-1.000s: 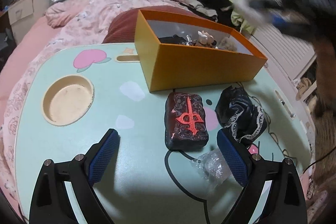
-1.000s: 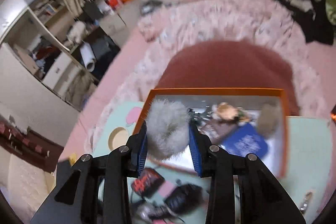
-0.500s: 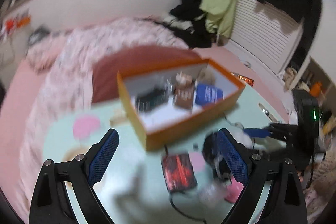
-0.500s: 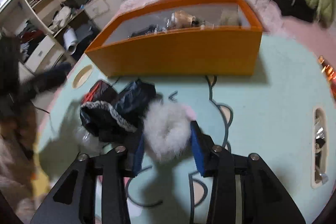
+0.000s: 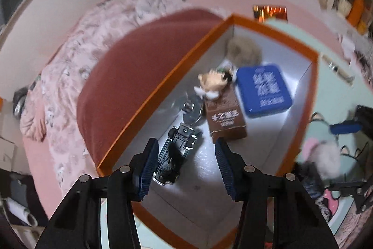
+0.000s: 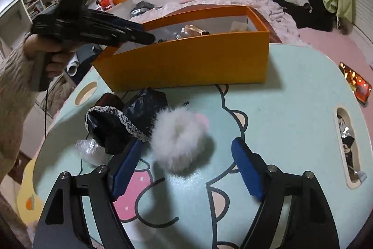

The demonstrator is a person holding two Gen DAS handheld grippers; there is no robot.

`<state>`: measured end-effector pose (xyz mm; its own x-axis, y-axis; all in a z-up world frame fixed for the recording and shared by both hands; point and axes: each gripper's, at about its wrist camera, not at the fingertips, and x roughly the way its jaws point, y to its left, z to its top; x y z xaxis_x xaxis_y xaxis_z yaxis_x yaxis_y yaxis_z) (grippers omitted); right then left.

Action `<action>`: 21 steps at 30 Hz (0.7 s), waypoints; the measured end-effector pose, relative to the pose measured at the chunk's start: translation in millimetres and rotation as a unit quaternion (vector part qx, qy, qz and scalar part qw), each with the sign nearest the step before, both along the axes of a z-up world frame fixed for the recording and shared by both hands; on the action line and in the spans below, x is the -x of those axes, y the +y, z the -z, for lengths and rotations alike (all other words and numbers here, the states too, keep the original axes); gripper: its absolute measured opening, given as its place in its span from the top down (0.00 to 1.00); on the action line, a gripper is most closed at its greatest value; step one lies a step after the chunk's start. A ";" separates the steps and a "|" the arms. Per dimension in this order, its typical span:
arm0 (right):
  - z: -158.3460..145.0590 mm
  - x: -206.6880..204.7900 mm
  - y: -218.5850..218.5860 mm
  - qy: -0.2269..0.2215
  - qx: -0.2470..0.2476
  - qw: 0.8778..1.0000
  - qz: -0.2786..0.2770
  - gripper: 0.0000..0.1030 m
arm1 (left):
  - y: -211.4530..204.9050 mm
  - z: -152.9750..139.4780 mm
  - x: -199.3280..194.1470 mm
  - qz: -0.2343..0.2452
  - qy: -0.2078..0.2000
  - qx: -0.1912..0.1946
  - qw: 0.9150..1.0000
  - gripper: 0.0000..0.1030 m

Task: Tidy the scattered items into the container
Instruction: 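Grasp the dark toy car in the box with the left gripper, place it on the table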

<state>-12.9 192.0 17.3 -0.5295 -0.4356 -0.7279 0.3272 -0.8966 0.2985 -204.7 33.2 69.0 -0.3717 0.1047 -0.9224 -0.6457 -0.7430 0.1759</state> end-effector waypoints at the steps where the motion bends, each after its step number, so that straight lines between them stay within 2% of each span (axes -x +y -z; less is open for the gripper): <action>1: 0.4 -0.2 0.0 0.000 0.002 1.000 0.000 0.23 | -0.3 6.4 6.1 -0.008 -0.017 0.008 1.000 0.57; 4: 2.1 4.0 -1.4 -0.002 0.009 1.000 -0.001 0.23 | -5.5 21.2 19.8 -0.031 -0.031 0.039 0.998 0.61; 6: 3.3 4.4 -0.1 -0.004 0.016 1.000 -0.001 0.23 | -5.2 26.9 21.5 -0.031 -0.016 0.061 0.998 0.65; 7: 4.0 4.9 0.9 -0.005 0.019 1.000 -0.001 0.23 | -4.0 27.8 20.0 -0.028 -0.013 0.065 0.997 0.71; 11: 4.0 5.4 3.8 -0.009 0.031 0.999 0.000 0.23 | -2.8 25.7 13.7 -0.032 -0.005 0.051 0.998 0.73; 14: 2.0 7.6 3.6 -0.009 0.034 0.999 0.001 0.23 | -7.7 12.6 9.3 -0.039 -0.006 0.004 0.999 0.73; 16: 1.4 8.1 2.8 -0.009 0.033 0.999 0.001 0.23 | -12.2 -8.7 1.2 -0.046 0.011 -0.037 0.998 0.73; 21: 1.4 7.5 2.7 -0.011 0.036 0.999 0.002 0.23 | -28.4 -62.0 -36.0 -0.057 0.022 -0.147 0.987 0.73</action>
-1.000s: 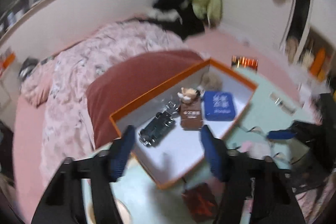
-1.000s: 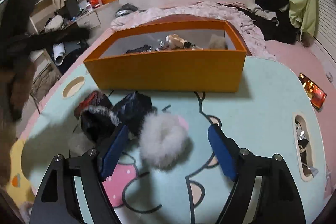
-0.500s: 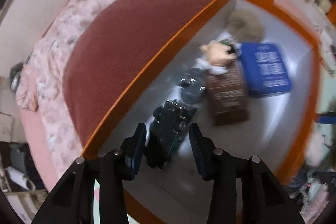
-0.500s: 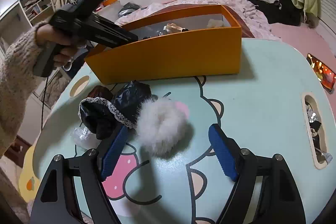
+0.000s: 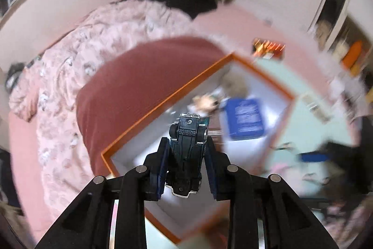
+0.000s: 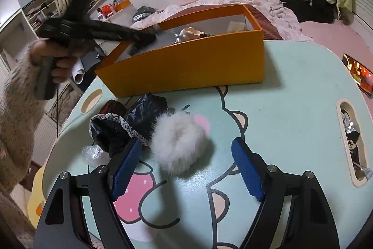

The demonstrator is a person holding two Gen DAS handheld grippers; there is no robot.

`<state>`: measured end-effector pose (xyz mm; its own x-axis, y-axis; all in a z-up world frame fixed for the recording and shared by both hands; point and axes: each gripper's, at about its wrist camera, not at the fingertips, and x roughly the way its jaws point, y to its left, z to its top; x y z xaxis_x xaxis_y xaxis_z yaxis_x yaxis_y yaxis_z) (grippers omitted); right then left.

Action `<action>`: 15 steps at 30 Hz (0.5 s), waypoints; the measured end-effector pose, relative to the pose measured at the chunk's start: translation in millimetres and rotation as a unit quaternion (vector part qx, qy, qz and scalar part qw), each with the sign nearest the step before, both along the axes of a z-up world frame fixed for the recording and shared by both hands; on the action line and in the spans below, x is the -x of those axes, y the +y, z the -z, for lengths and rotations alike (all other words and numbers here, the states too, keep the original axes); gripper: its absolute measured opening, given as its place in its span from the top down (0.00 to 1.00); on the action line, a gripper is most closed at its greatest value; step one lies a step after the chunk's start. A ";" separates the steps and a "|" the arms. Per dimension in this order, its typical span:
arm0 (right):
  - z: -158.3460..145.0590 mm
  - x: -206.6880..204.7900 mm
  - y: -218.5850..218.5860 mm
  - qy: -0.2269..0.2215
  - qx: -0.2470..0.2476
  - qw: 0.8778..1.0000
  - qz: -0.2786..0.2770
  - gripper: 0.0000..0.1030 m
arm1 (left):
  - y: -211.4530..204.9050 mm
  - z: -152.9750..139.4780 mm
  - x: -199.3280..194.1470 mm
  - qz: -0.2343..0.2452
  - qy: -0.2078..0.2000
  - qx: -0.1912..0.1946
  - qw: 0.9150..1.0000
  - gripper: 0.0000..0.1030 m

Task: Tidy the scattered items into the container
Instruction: 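Grasp the dark toy car in the box with the left gripper, place it on the table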

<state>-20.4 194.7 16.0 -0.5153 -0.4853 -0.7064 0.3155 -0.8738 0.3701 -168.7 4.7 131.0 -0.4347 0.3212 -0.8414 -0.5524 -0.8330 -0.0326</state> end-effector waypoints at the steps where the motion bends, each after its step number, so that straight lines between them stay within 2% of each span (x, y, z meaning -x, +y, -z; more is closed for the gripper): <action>1: 0.4 0.1 1.0 -0.001 0.003 1.000 0.000 0.23 | -3.2 -6.5 -10.4 -0.002 0.001 -0.016 1.000 0.73; 3: 0.6 0.0 2.1 -0.002 0.009 1.000 0.002 0.23 | -11.4 -12.4 -30.3 -0.011 -0.005 -0.046 0.999 0.73; 6: 0.9 -0.9 2.7 -0.002 0.013 1.000 0.004 0.23 | -29.5 -1.2 -52.1 -0.044 -0.021 -0.071 0.996 0.73; 9: 0.7 -0.5 2.9 -0.003 0.016 1.000 0.006 0.23 | -50.2 24.7 -70.8 -0.095 -0.041 -0.088 0.991 0.73; 12: 0.4 -0.4 2.2 -0.002 0.014 1.000 0.006 0.23 | -68.4 53.6 -80.4 -0.129 -0.063 -0.122 0.982 0.76; 15: 0.0 -2.5 -0.2 -0.001 0.009 1.000 0.007 0.23 | -71.0 71.1 -97.6 -0.149 -0.064 -0.132 0.978 0.76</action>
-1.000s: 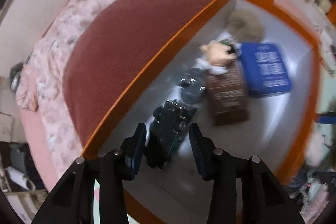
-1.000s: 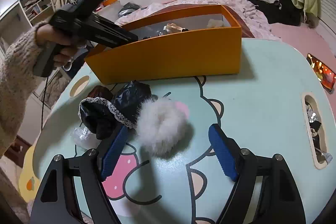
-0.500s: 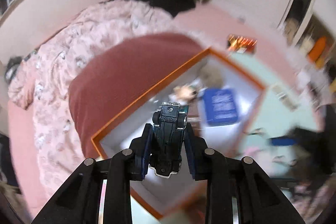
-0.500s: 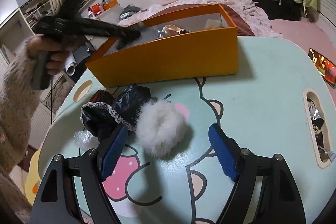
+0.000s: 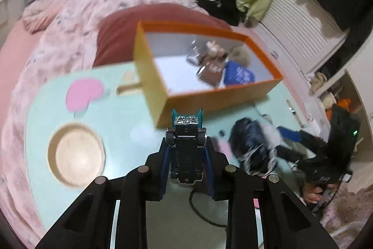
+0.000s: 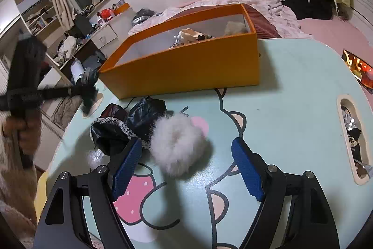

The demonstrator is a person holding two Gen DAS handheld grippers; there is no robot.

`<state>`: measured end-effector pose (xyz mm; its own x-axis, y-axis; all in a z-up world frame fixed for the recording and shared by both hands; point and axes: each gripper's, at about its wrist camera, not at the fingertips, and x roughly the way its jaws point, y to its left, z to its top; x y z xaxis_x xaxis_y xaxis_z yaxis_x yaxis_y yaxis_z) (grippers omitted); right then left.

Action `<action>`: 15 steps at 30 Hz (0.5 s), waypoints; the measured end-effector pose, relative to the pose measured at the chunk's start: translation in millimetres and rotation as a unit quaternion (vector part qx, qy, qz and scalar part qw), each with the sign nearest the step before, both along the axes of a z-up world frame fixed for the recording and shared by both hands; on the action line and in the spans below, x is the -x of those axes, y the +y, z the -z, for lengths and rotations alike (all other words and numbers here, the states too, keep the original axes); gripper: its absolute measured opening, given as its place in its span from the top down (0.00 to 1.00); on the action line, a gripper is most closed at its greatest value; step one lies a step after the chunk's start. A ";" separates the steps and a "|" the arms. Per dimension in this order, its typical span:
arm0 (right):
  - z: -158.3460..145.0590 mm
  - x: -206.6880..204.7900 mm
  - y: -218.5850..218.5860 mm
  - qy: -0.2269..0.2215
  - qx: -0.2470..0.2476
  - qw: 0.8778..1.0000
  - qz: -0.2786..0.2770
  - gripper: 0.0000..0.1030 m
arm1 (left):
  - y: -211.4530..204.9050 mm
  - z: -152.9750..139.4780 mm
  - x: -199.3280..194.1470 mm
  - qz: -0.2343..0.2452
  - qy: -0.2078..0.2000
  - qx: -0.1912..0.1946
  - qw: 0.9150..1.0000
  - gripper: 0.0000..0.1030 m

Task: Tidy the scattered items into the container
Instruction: 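Grasp the dark toy car in the box with the left gripper, place it on the table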

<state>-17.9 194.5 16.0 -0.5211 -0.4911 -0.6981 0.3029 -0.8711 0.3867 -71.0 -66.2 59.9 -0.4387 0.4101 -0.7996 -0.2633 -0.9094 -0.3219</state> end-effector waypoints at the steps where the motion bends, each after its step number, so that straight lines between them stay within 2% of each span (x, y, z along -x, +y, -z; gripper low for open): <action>1: -0.1 -0.6 -0.8 0.000 -0.002 1.000 0.000 0.23 | 1.4 6.0 -2.7 0.000 -0.004 -0.010 1.000 0.76; 4: -0.5 -1.9 -3.6 0.002 -0.010 1.000 0.001 0.23 | 6.4 15.8 -6.1 0.000 -0.006 -0.034 0.999 0.75; 8: -0.9 -1.9 -4.7 0.001 -0.015 1.000 0.001 0.23 | 12.7 17.1 -11.6 -0.008 0.017 -0.035 0.999 0.72; 11: -5.3 1.7 0.0 0.000 -0.014 1.000 0.008 0.23 | 8.7 11.4 -21.2 -0.031 0.058 -0.039 0.997 0.40; 12: -9.8 3.3 1.6 0.005 -0.013 1.000 0.009 0.23 | 7.7 10.6 -24.8 -0.046 0.071 -0.028 0.996 0.22; 13: -17.4 5.6 3.1 0.016 -0.016 1.000 0.011 0.23 | 7.5 11.1 -27.5 -0.060 0.084 -0.016 0.995 0.16; 15: -38.4 13.9 3.8 0.045 -0.018 0.999 0.011 0.23 | 9.2 16.4 -28.8 -0.056 0.083 -0.018 0.995 0.16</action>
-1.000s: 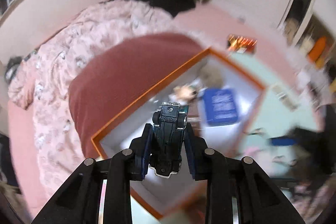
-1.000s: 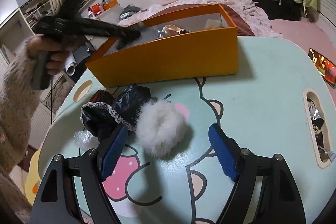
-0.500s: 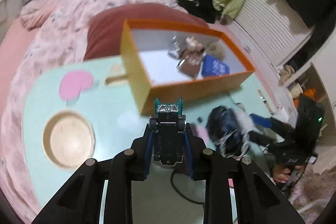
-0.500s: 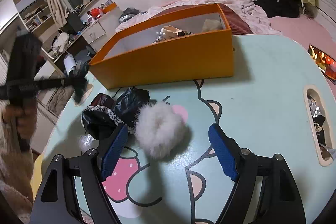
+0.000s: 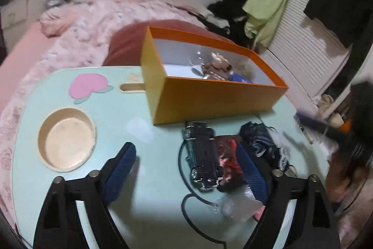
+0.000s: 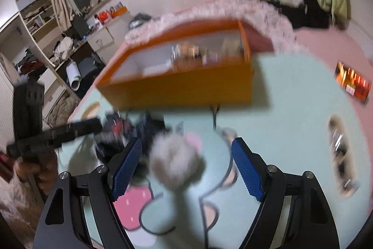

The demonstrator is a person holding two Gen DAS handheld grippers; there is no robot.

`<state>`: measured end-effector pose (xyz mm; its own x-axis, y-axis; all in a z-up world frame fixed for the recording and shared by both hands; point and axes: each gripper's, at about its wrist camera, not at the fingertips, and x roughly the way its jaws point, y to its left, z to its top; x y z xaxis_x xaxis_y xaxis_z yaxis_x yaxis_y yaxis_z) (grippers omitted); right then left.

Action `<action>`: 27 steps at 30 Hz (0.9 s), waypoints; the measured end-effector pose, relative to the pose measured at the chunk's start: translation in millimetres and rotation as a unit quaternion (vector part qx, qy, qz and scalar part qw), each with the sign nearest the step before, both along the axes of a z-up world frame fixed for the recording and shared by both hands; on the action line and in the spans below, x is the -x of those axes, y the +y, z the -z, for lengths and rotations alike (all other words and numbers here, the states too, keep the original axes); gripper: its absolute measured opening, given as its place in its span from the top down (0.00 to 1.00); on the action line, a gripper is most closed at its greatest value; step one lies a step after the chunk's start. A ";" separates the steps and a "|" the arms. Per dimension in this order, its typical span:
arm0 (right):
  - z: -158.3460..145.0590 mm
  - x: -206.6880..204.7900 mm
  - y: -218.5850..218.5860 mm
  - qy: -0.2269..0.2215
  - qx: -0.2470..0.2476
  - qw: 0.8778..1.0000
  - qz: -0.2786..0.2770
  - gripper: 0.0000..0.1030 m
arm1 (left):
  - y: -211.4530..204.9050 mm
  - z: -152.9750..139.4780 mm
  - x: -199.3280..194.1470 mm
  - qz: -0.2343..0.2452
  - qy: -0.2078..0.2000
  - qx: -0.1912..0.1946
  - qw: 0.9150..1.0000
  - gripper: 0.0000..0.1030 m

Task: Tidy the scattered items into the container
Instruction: 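Grasp the dark toy car in the box with the left gripper, place it on the table, then grasp the small figurine in the box with the right gripper, place it on the table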

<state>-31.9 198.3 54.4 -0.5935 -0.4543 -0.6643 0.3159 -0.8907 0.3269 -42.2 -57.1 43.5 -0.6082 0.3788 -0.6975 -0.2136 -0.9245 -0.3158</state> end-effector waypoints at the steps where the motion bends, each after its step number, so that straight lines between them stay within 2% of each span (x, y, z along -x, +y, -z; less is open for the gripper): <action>1: -10.6 7.0 -1.5 0.012 -0.002 1.000 -0.004 0.23 | 1.2 4.2 1.2 0.007 -0.012 -0.007 1.000 0.15; 3: -32.3 27.9 -9.1 0.033 -0.012 0.999 -0.012 0.23 | 2.0 5.8 0.6 0.006 -0.016 -0.012 1.000 0.14; 5: -43.9 53.5 -21.4 0.035 -0.032 0.999 -0.017 0.23 | 2.0 6.3 0.1 0.005 -0.018 -0.022 1.000 0.12; 9: -35.5 110.9 -63.1 0.009 -0.126 0.992 -0.028 0.25 | -0.8 8.8 -2.0 -0.011 -0.017 -0.044 0.999 0.11; 10: -28.6 123.1 -72.9 -0.002 -0.153 0.988 -0.034 0.29 | -2.2 9.4 -2.4 -0.015 -0.016 -0.052 0.998 0.11; 12: -13.3 143.9 -85.0 -0.036 -0.179 0.982 -0.049 0.44 | -5.2 10.5 -3.3 -0.018 -0.015 -0.066 0.998 0.11; 15: 9.3 169.7 -90.5 -0.090 -0.192 0.976 -0.053 0.54 | -7.3 11.5 -3.7 -0.018 -0.016 -0.077 0.997 0.11; 17: 20.8 179.6 -89.1 -0.104 -0.209 0.971 -0.044 0.61 | -8.1 11.8 -3.1 -0.018 -0.016 -0.082 0.996 0.11; 19: 20.4 181.4 -85.6 -0.105 -0.192 0.975 -0.043 0.67 | -8.3 12.0 -2.7 -0.017 -0.016 -0.083 0.996 0.11; 20: 19.7 181.2 -82.5 -0.109 -0.178 0.977 -0.046 0.86 | -8.5 12.1 -2.6 -0.017 -0.016 -0.083 0.996 0.11; 21: 16.7 179.4 -78.8 -0.110 -0.163 0.979 -0.048 0.92 | -8.9 12.1 -2.1 -0.017 -0.016 -0.084 0.996 0.11; 27: -9.1 172.4 -62.6 -0.078 -0.111 0.990 -0.027 0.94 | -9.6 12.2 -1.7 -0.017 -0.016 -0.084 0.996 0.11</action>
<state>-204.3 135.6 63.5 -0.4541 -0.3151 -0.8334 0.3253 -0.9294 0.1742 -40.6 -66.7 31.3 -0.6020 0.4715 -0.6444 -0.1704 -0.8643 -0.4733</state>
